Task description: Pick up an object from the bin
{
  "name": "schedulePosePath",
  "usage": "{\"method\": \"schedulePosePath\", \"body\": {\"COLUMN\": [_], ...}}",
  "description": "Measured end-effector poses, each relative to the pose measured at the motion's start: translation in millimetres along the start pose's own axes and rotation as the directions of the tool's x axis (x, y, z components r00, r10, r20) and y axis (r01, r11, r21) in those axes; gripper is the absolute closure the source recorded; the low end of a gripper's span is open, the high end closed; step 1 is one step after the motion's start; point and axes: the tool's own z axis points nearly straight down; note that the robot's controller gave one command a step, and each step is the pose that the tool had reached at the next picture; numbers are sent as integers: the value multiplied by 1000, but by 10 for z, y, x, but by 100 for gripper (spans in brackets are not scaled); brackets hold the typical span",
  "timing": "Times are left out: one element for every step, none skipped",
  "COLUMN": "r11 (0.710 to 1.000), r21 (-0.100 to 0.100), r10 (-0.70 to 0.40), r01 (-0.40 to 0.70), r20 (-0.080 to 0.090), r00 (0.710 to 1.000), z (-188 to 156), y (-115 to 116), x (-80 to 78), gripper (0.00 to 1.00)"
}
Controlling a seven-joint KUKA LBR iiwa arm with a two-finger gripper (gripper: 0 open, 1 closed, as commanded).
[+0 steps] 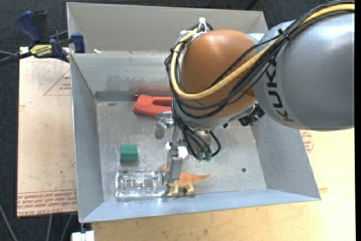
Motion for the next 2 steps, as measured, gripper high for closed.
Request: {"method": "schedulePosePath", "body": {"r11": [1000,998], "r21": [-2,-3], "r10": [4,-65], "r01": [-4,65], "r20": [8,13], "r00": [1000,998], "z": [-42,90], "y": [-10,-83], "x": [-17,-39], "gripper": [0,0]}}
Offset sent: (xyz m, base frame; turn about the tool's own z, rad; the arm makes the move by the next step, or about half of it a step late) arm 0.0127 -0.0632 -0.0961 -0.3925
